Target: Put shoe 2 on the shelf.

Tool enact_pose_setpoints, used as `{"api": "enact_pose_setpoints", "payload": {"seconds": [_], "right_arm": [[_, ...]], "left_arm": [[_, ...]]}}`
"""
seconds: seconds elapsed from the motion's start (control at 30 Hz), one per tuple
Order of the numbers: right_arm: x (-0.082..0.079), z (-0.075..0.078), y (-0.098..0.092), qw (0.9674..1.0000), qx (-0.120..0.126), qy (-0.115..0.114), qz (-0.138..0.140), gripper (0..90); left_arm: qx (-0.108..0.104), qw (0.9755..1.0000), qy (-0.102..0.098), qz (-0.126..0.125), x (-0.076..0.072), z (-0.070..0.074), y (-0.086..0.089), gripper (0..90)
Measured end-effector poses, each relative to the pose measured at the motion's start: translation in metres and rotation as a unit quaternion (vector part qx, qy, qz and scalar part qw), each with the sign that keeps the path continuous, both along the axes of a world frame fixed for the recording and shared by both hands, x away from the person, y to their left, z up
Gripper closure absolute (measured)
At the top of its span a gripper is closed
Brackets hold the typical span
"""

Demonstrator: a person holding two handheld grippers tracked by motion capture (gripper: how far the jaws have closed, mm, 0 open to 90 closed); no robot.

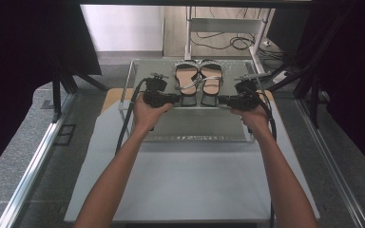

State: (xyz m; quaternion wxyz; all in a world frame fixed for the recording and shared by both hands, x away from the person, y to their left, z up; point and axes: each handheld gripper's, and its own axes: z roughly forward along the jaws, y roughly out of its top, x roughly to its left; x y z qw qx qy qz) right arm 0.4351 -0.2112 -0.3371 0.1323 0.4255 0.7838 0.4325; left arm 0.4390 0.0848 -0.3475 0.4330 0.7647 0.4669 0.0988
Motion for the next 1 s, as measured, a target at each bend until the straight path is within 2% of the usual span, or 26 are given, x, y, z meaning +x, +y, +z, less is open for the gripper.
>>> {"api": "enact_pose_setpoints", "payload": {"seconds": [0.07, 0.13, 0.23, 0.37, 0.47, 0.6, 0.67, 0.9, 1.0], "right_arm": [[-0.001, -0.001, 0.000, 1.0000, -0.001, -0.003, -0.002, 86.3], [-0.003, -0.001, -0.002, 1.0000, 0.004, -0.004, 0.000, 84.6], [-0.010, 0.001, -0.007, 0.9999, 0.008, -0.012, -0.002, 83.2], [-0.026, 0.005, -0.019, 0.9995, 0.016, -0.027, -0.005, 79.9], [-0.044, 0.005, -0.028, 0.9990, 0.024, -0.038, 0.000, 76.2], [-0.068, -0.003, -0.037, 0.9986, 0.026, -0.044, 0.013, 65.8], [-0.083, -0.010, -0.041, 0.9985, 0.024, -0.047, 0.016, 61.5], [-0.124, -0.045, -0.062, 0.9974, 0.034, -0.059, 0.023, 49.8], [-0.140, -0.065, -0.072, 0.9971, 0.036, -0.063, 0.023, 48.2]], "left_arm": [[0.007, 0.9999, -0.010, 0.000, -0.003, 0.002, 0.004, 73.0], [0.002, 0.9995, -0.030, 0.003, -0.011, 0.005, 0.010, 70.0], [0.005, 0.9990, -0.044, 0.000, -0.023, 0.010, 0.020, 64.5], [-0.012, 0.9987, -0.050, -0.006, -0.041, 0.010, 0.036, 59.7], [-0.021, 0.9984, -0.052, -0.011, -0.057, 0.005, 0.046, 55.3], [-0.028, 0.9976, -0.057, -0.027, -0.082, -0.010, 0.058, 52.2], [-0.028, 0.9976, -0.051, -0.038, -0.094, -0.021, 0.064, 50.4], [-0.030, 0.9970, -0.028, -0.065, -0.128, -0.059, 0.077, 44.8], [-0.029, 0.9965, -0.022, -0.075, -0.141, -0.075, 0.079, 43.4]]}}
